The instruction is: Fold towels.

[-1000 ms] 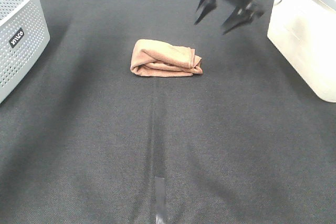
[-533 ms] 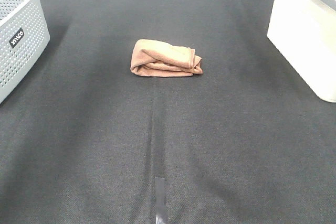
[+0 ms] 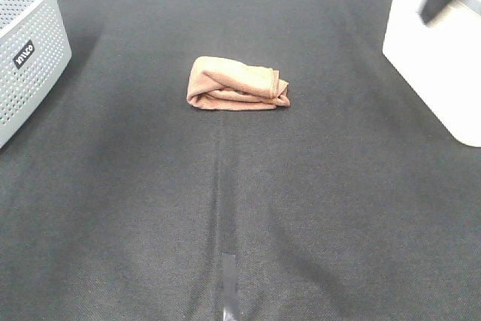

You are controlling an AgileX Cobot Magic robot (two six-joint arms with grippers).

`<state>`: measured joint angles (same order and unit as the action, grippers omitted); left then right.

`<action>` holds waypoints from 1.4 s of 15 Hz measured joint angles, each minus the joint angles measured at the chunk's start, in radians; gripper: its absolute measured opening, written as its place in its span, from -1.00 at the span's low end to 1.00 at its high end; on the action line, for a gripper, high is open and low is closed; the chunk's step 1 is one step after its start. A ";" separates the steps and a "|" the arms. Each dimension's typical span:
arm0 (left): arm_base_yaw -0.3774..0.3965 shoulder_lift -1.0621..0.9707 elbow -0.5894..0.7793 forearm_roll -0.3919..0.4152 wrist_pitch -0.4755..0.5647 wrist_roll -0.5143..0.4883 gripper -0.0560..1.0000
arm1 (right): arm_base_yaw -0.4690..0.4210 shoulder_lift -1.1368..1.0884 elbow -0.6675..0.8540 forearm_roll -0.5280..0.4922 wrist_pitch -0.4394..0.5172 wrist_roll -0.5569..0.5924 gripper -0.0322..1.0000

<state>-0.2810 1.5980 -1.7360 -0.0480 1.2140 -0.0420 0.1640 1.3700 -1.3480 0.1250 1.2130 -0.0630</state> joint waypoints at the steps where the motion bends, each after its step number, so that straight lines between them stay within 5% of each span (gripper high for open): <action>1: 0.000 -0.087 0.107 0.000 0.000 0.000 0.87 | 0.000 -0.085 0.082 0.000 0.000 0.000 0.54; 12: 0.000 -1.247 1.123 -0.001 -0.085 0.000 0.84 | 0.000 -0.964 0.768 -0.002 -0.111 -0.052 0.54; 16: 0.000 -1.539 1.205 -0.018 -0.094 0.042 0.84 | 0.000 -1.155 0.836 -0.003 -0.139 -0.063 0.54; 21: 0.000 -1.602 1.235 -0.044 -0.154 0.169 0.84 | 0.000 -1.176 0.836 -0.003 -0.141 -0.071 0.54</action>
<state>-0.2810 -0.0040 -0.5010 -0.0920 1.0600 0.1270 0.1640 0.1940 -0.5120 0.1220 1.0720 -0.1340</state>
